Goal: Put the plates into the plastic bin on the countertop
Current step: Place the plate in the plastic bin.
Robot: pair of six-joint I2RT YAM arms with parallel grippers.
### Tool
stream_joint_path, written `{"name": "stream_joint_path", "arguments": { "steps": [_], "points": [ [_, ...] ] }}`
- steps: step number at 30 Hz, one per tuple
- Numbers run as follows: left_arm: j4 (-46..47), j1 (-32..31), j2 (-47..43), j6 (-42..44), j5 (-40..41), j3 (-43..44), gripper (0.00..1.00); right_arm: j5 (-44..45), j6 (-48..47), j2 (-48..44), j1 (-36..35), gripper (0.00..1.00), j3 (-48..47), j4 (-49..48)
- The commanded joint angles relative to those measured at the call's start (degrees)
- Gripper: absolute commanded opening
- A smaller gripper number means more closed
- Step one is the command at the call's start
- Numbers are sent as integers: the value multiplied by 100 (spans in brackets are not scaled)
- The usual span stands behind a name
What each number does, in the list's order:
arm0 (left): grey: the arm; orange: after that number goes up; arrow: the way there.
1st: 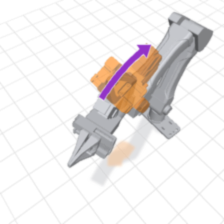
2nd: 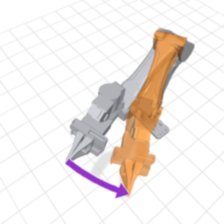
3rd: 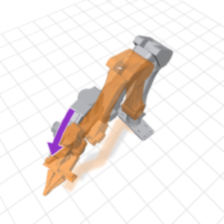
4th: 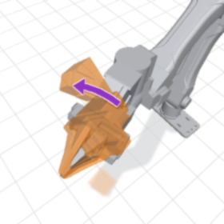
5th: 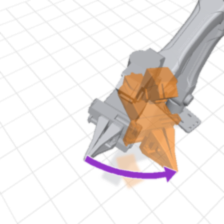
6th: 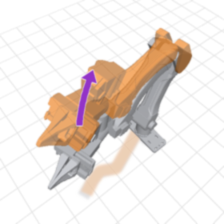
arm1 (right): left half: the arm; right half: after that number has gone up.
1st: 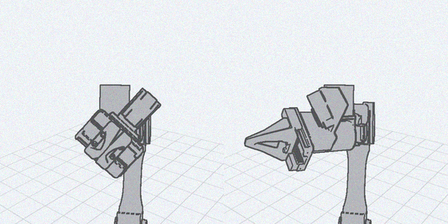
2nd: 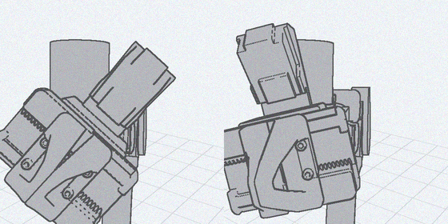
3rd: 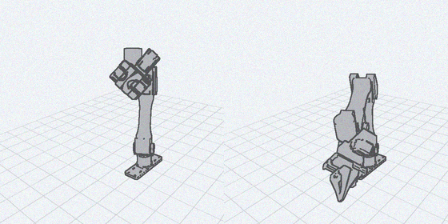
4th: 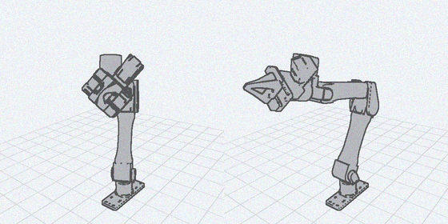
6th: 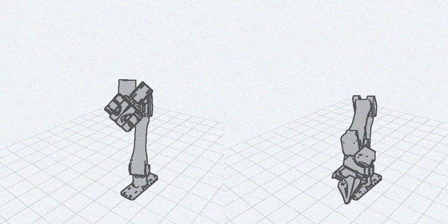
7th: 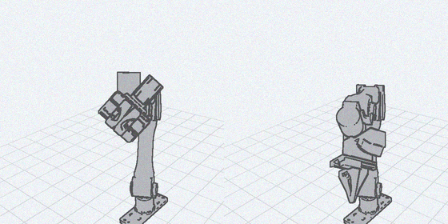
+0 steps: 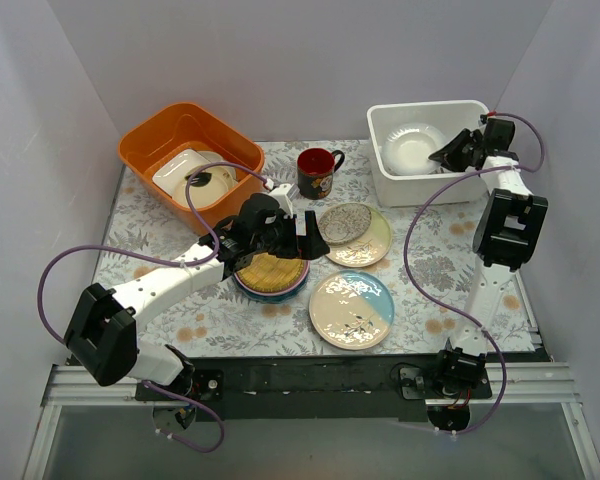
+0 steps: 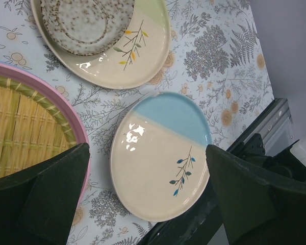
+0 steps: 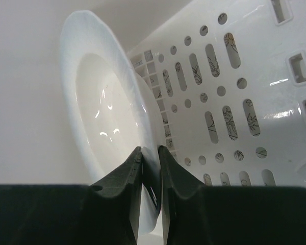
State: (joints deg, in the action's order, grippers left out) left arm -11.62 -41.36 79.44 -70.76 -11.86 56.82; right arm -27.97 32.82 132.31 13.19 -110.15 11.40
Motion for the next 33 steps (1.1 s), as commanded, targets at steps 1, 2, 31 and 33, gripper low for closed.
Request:
{"name": "stream_joint_path", "arguments": {
  "steps": [1,2,31,33],
  "points": [
    [-7,23,-43,71,17,-39,98,-332,-108,-126,70,32,-227,-94],
    [-7,23,-51,71,17,-48,98,-193,-135,-161,70,39,-166,-59],
    [-16,23,-236,-25,105,-188,98,564,-232,-1770,131,98,1566,-1535],
    [-16,23,-236,-25,105,-206,98,503,-197,-1814,131,98,1619,-1588]
  ]
}}
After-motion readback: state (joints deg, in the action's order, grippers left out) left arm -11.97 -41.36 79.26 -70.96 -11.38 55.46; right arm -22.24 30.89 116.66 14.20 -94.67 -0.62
